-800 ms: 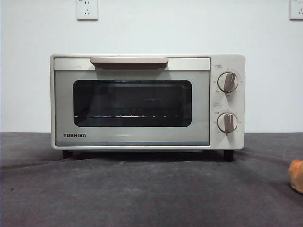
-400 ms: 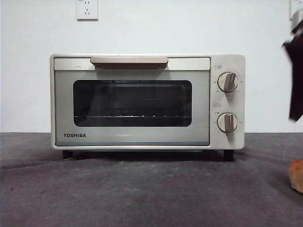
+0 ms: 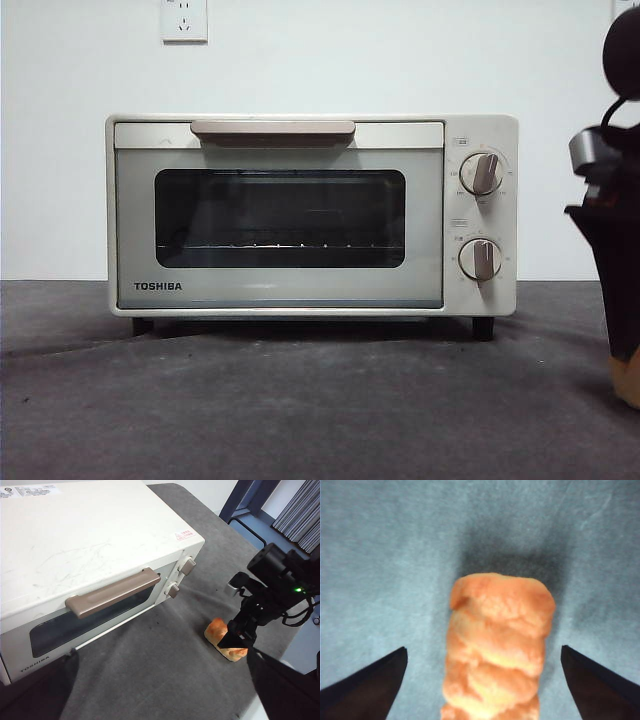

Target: The left arm flap open the oven, the right arm pick bread and place it into oven, the left arm flap close the oven

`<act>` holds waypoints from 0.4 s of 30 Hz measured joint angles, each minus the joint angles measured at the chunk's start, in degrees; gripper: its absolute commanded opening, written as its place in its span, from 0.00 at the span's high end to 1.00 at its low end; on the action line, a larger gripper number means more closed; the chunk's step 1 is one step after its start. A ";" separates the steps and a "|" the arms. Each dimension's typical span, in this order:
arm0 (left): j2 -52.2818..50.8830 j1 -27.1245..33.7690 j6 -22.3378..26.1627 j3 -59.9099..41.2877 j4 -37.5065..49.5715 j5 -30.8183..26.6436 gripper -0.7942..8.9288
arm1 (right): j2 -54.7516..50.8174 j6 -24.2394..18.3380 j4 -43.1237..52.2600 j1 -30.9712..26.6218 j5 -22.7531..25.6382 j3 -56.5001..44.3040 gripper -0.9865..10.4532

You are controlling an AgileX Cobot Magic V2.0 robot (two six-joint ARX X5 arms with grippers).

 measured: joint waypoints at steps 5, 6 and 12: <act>0.00 0.00 0.00 0.00 0.00 0.00 0.31 | 2.93 -0.20 0.59 -0.02 0.07 0.00 0.53; 0.00 0.00 0.00 0.02 0.00 0.00 0.31 | 3.41 -0.28 0.70 0.00 0.07 0.00 0.56; 0.00 0.00 -0.02 0.00 0.00 0.00 0.31 | 4.24 -0.87 0.92 0.00 0.07 0.00 0.72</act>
